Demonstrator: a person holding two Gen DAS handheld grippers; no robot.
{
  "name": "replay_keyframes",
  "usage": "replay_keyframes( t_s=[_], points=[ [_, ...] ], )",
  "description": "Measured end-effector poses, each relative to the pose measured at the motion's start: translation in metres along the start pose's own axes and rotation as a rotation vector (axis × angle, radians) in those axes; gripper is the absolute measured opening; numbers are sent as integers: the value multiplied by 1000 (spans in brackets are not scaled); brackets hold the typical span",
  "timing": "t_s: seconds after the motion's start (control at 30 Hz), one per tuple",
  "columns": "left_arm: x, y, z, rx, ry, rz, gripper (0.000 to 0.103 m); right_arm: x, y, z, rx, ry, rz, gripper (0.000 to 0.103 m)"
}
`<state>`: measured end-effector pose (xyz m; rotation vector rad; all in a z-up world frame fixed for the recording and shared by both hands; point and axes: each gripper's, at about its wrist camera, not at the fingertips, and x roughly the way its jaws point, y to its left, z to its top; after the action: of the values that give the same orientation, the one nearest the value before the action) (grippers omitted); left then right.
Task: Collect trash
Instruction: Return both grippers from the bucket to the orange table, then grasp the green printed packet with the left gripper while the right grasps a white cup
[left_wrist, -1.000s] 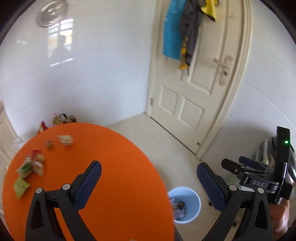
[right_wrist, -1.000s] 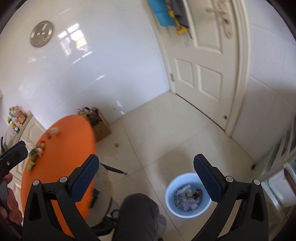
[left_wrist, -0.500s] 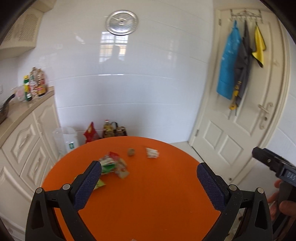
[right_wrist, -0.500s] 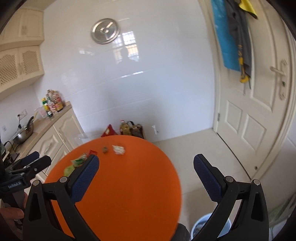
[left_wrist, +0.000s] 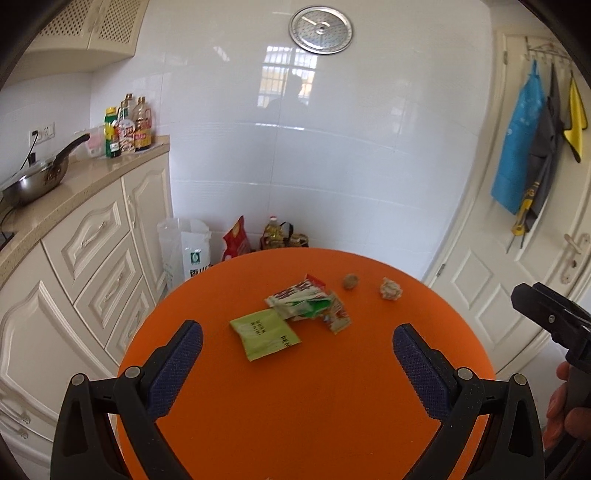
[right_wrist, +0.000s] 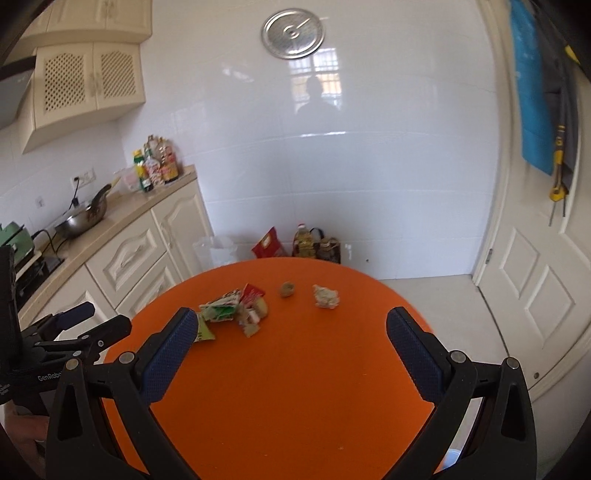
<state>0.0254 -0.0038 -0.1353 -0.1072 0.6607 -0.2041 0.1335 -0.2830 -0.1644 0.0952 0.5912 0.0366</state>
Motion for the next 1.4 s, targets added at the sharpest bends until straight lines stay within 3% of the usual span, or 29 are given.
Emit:
replay_keyframes(
  t_s=[0.2,0.63,0.8,0.87,1.07,1.13,1.23,1.3,1.37,1.4],
  points=[
    [42,0,14,-35,60,31,102,48,11,-4,-39,85,29,103],
    [216,-16,58,-39,258,97,100,167,21,-22,-55,286,77,103],
    [257,-23,68,-7,280,118,98,201,22,-28,-56,344,79,95],
    [267,-26,68,2,287,108,85,212,23,-29,-64,360,84,91],
    [294,-36,78,22,292,80,71,243,32,-36,-99,410,83,72],
    [299,-38,81,25,290,71,65,248,37,-36,-121,408,76,71],
    [309,-45,87,29,284,61,51,251,43,-36,-139,392,81,55],
    [315,-50,90,31,281,43,41,252,49,-37,-172,388,65,40],
    [320,-52,90,37,282,25,26,251,50,-38,-182,390,90,33],
    [322,-51,90,39,282,18,24,249,49,-38,-173,390,107,32]
  ],
)
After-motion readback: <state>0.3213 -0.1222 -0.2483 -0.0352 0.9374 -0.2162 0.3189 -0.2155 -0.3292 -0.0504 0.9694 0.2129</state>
